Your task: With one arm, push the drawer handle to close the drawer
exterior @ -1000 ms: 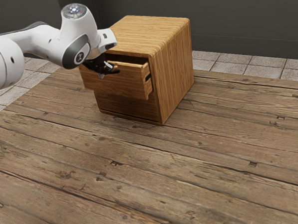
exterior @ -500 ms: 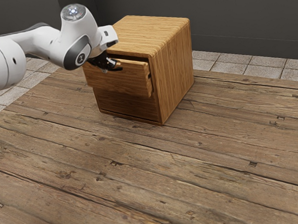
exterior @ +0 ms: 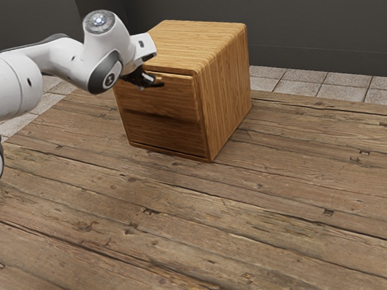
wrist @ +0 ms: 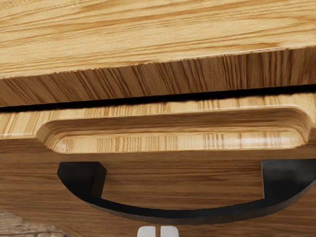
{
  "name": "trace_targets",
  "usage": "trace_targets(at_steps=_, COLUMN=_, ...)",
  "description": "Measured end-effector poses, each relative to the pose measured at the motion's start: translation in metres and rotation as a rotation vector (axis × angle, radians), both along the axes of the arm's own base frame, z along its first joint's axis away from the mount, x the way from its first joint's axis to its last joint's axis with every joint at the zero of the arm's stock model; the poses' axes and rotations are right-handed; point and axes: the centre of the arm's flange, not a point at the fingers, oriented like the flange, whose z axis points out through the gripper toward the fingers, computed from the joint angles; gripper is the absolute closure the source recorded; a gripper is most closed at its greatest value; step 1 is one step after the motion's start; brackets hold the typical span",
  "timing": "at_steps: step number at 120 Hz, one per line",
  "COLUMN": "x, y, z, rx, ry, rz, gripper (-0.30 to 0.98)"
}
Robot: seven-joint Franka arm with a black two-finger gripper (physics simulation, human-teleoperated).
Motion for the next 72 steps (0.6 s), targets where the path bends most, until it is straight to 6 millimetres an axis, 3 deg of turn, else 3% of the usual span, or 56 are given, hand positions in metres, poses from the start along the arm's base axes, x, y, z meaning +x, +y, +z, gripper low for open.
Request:
trace_targets(at_steps=56, x=0.009, y=-0.004, z=0.001, rx=0.011, ry=-0.02, rz=-0.031, gripper=0.79)
trace_targets(at_steps=72, x=0.0, y=-0.011, z=0.011, rx=0.012, ry=-0.01, rz=-0.03, gripper=0.79)
